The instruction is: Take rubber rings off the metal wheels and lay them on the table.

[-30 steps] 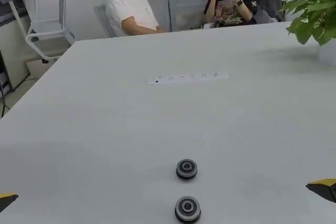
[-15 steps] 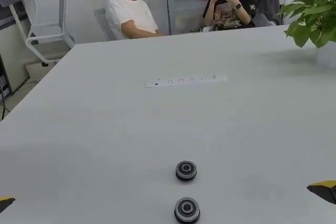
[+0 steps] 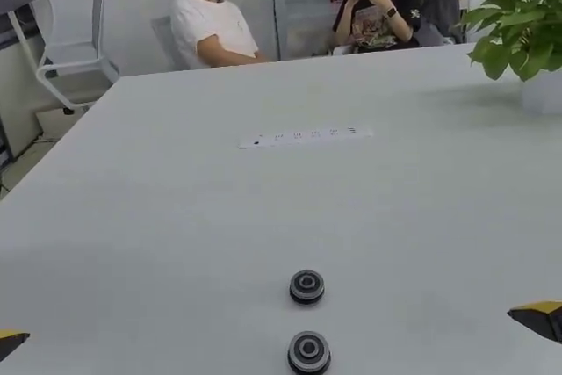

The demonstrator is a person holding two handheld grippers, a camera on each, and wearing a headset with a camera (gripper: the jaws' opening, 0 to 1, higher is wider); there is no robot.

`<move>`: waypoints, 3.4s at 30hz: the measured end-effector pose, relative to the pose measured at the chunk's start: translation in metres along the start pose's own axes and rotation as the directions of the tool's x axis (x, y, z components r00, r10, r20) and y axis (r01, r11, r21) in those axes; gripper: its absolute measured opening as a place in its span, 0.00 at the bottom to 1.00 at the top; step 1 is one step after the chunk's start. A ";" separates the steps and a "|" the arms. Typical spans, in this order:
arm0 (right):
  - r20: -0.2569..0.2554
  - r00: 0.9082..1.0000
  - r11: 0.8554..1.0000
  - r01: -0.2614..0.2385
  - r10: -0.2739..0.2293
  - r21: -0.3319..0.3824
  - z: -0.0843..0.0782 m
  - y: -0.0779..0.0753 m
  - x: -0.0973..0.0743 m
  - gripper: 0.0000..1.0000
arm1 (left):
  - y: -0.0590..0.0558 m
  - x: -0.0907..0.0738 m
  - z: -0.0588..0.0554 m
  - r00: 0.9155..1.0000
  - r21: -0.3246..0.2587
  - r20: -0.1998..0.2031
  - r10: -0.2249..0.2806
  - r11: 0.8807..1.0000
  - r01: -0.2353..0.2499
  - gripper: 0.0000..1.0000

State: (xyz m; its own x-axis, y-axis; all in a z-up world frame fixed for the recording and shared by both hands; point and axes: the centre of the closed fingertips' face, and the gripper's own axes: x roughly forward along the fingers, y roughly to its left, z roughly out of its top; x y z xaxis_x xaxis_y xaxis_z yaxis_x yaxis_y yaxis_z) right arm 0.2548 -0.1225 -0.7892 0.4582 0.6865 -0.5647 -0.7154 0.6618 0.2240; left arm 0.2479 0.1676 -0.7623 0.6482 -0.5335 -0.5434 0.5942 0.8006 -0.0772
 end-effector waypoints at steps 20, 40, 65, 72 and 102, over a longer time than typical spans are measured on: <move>0.039 0.999 1.000 0.001 -0.001 -0.013 0.011 -0.010 0.003 0.94 | -0.002 0.002 0.014 0.998 -0.047 0.041 -0.044 0.998 0.046 1.00; 0.169 0.973 0.986 -0.141 0.154 -0.090 0.056 -0.004 0.016 0.87 | -0.038 0.023 0.080 0.974 0.135 0.122 -0.190 0.976 0.173 0.96; 0.142 0.936 0.933 -0.288 0.322 -0.217 0.069 0.013 0.061 0.75 | -0.070 0.084 0.105 0.931 0.309 0.048 -0.361 0.892 0.330 0.89; 0.104 0.930 0.915 -0.319 0.352 -0.247 0.063 0.018 0.073 0.69 | -0.081 0.101 0.093 0.912 0.324 -0.021 -0.411 0.860 0.395 0.80; -0.083 0.909 0.808 -0.402 0.408 -0.432 0.020 0.023 0.130 0.34 | -0.102 0.165 0.054 0.842 0.302 -0.086 -0.533 0.791 0.532 0.39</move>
State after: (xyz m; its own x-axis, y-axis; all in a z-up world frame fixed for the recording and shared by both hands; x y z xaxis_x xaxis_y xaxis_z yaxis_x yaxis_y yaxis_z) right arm 0.3085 -0.0122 -0.8414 0.0807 0.8692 -0.4879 -0.9896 0.1284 0.0651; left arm 0.3200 -0.0174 -0.7991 0.1878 -0.8525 -0.4878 0.9587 0.2671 -0.0975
